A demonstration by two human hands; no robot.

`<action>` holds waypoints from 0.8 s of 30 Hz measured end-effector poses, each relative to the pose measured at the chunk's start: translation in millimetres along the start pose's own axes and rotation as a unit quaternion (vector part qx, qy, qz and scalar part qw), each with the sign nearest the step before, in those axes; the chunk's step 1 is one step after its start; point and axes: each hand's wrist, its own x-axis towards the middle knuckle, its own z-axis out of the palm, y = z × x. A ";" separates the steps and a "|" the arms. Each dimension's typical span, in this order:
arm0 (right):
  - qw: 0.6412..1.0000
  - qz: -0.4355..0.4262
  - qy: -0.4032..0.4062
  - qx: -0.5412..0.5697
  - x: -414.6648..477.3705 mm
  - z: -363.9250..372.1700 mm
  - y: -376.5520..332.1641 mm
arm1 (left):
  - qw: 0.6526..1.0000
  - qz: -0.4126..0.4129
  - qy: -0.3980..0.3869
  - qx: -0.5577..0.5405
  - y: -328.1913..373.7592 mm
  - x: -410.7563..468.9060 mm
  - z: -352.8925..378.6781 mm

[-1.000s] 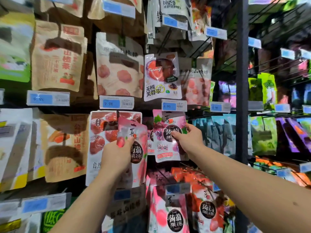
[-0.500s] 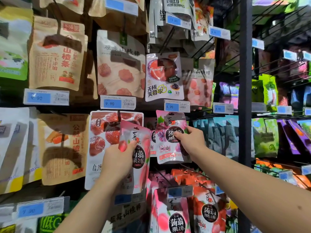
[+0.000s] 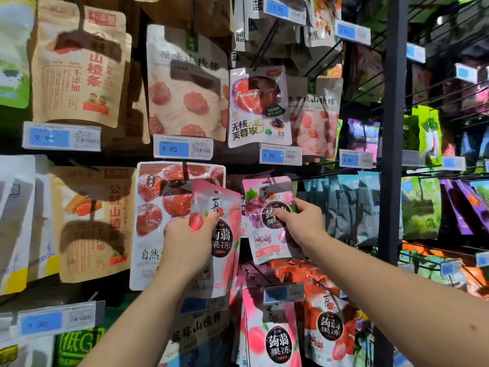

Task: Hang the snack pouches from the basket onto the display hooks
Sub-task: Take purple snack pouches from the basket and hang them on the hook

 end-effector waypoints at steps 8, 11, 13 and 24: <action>0.997 -0.048 0.007 0.068 -17.2 -11.3 -11.8 | 1.000 -0.003 0.007 0.007 0.8 -1.1 4.7; 0.996 -0.043 0.021 0.069 -18.7 -19.0 -21.4 | 1.000 0.002 0.001 0.001 4.4 -3.9 7.6; 0.997 -0.030 0.022 0.061 -16.3 -18.2 -27.5 | 1.000 -0.005 0.004 -0.016 7.5 -6.1 9.0; 1.000 0.024 0.007 0.013 -7.8 -13.1 -43.9 | 0.997 -0.036 -0.008 -0.061 14.4 -13.1 5.7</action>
